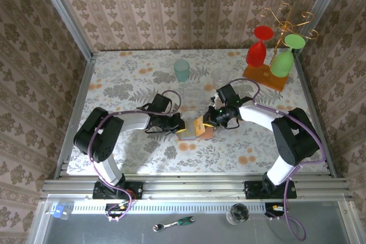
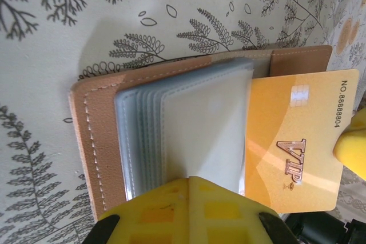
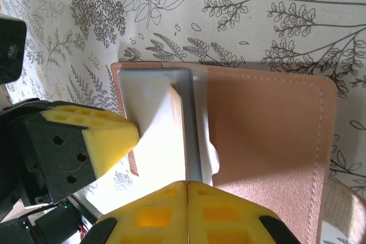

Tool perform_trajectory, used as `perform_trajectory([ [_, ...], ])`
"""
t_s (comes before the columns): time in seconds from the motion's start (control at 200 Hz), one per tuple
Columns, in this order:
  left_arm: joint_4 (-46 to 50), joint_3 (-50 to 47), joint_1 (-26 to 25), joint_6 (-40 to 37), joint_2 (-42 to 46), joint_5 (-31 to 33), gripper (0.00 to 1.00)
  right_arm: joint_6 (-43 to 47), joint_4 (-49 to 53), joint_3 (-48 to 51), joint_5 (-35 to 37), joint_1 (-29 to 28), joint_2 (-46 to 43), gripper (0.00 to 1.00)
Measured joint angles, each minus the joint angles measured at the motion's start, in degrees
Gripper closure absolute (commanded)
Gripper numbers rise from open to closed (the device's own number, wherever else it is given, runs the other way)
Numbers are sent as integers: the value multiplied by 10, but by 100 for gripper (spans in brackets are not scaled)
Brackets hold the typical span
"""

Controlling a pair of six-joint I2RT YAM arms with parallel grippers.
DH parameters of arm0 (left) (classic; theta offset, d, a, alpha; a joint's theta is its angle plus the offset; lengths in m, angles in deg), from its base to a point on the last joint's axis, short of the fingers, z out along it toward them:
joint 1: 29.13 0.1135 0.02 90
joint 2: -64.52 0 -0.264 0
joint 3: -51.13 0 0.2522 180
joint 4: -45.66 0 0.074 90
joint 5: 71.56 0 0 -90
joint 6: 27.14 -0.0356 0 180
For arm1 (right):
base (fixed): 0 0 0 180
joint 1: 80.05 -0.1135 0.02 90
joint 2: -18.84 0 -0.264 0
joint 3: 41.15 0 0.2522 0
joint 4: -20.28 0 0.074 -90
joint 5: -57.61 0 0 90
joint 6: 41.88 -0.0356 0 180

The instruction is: Take the credit cards out of the card holder

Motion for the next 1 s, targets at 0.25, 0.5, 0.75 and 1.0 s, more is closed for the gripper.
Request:
perform_trajectory([
  [0.25, 6, 19, 0, 0, 4, -3, 100, 67, 56, -41, 25, 0, -4, 96],
  [0.5, 22, 29, 12, 0, 33, -6, 100, 234, 150, -135, 35, 2, 6, 100],
  [0.75, 33, 29, 44, -1, 45, -7, 100, 456, 239, -209, 60, 2, 42, 100],
  [1.0, 39, 29, 70, -4, 68, -8, 100, 668, 302, -296, 89, 2, 93, 100],
])
